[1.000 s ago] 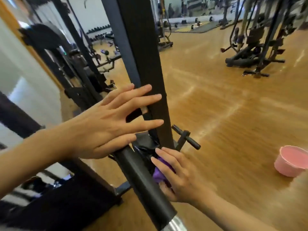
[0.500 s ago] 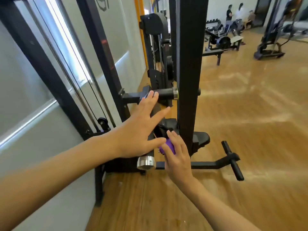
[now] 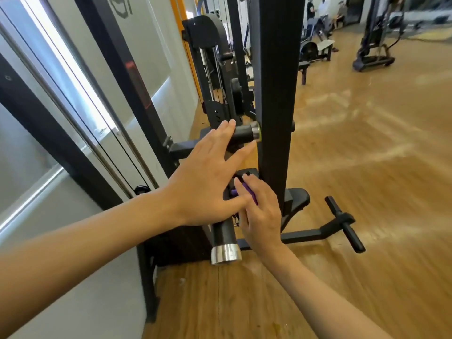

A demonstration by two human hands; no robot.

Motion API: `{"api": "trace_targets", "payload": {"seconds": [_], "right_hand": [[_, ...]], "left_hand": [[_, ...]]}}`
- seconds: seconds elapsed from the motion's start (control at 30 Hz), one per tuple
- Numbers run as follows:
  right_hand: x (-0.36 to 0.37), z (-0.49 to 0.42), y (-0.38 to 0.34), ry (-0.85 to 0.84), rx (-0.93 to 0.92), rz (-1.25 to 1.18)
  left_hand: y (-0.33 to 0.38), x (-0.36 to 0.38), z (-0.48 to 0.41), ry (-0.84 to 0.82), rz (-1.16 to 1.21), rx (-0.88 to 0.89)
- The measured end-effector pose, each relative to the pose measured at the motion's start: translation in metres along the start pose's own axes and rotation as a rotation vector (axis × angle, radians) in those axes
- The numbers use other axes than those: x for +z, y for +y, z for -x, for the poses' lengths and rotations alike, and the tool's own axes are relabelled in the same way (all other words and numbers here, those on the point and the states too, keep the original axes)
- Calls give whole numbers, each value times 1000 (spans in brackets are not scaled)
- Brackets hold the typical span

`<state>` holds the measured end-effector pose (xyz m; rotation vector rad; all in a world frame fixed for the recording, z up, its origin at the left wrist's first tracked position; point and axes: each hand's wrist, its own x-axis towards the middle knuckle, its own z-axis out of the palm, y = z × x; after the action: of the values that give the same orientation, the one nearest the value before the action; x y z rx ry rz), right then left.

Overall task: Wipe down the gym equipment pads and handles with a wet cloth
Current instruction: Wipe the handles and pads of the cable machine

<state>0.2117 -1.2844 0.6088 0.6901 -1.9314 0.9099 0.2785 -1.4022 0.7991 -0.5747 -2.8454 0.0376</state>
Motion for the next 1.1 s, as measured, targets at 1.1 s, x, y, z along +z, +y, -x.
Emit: {"api": "trace_targets", "payload": {"seconds": [1.1], "right_hand": [[-78, -10, -38, -459, 308, 171]], "left_hand": [[74, -8, 27, -13, 252, -53]]}}
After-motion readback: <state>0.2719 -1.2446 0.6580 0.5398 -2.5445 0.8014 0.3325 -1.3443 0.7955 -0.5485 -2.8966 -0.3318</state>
